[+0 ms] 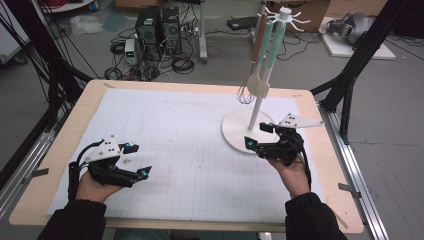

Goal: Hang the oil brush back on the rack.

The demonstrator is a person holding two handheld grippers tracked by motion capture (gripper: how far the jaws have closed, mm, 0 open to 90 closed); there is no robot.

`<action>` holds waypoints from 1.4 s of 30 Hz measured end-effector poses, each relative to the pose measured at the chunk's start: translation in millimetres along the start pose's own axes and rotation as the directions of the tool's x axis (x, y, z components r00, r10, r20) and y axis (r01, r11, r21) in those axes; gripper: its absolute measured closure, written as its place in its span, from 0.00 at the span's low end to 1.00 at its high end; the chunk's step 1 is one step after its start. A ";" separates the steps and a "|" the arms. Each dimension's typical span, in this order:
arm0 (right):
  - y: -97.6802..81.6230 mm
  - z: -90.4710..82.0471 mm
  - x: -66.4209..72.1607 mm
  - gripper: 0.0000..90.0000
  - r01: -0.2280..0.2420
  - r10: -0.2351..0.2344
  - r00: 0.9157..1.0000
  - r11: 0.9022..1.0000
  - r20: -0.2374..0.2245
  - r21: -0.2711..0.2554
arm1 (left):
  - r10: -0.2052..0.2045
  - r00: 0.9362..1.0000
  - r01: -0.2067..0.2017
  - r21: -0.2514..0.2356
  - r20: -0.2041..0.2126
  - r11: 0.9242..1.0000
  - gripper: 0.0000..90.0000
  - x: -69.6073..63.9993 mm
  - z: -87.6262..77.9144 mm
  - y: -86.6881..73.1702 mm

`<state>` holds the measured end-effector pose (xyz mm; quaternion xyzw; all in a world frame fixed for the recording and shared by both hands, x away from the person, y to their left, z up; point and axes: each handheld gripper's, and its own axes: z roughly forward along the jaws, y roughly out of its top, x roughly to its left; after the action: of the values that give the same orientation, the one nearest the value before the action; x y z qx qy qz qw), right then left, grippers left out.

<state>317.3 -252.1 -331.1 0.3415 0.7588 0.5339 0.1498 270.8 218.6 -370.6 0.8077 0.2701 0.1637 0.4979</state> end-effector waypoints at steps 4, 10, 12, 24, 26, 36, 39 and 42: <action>-5.8 0.9 1.2 0.20 -0.001 0.001 1.000 1.000 -0.001 0.006 | -0.001 1.000 0.000 0.005 0.002 1.000 0.19 -0.1 0.4 -0.2; -13.4 0.3 2.1 0.20 0.006 -0.006 1.000 1.000 0.004 0.008 | -0.002 1.000 0.002 0.002 0.002 1.000 0.19 0.1 0.4 -0.2; -15.9 -0.2 2.2 0.20 0.002 -0.003 1.000 1.000 0.005 0.008 | 0.000 1.000 0.000 0.005 0.003 1.000 0.19 0.3 0.3 -0.2; -28.6 -2.5 6.0 0.19 0.010 -0.010 1.000 1.000 0.011 0.015 | 0.001 1.000 -0.001 0.006 0.000 1.000 0.19 0.3 1.1 -0.4; -28.9 -3.0 7.3 0.19 0.022 -0.022 1.000 1.000 0.009 0.014 | 0.001 1.000 -0.001 0.009 0.002 1.000 0.19 0.5 1.1 -0.4; -42.3 -3.1 9.1 0.18 0.009 -0.009 1.000 1.000 0.006 0.024 | 0.000 1.000 0.000 0.011 0.007 1.000 0.18 0.7 1.4 -0.7; -46.4 -3.4 8.7 0.17 0.013 -0.013 1.000 0.999 0.014 0.033 | 0.001 1.000 -0.001 0.014 0.002 1.000 0.18 0.8 2.0 -0.9; -48.3 -4.6 9.0 0.17 0.016 -0.016 1.000 0.999 0.015 0.038 | -0.005 1.000 0.005 0.011 0.003 1.000 0.18 0.5 2.0 -0.8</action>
<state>290.8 -258.7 -372.2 0.3421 0.7703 0.5158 0.1534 272.1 217.8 -372.2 0.8101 0.2721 0.1598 0.4942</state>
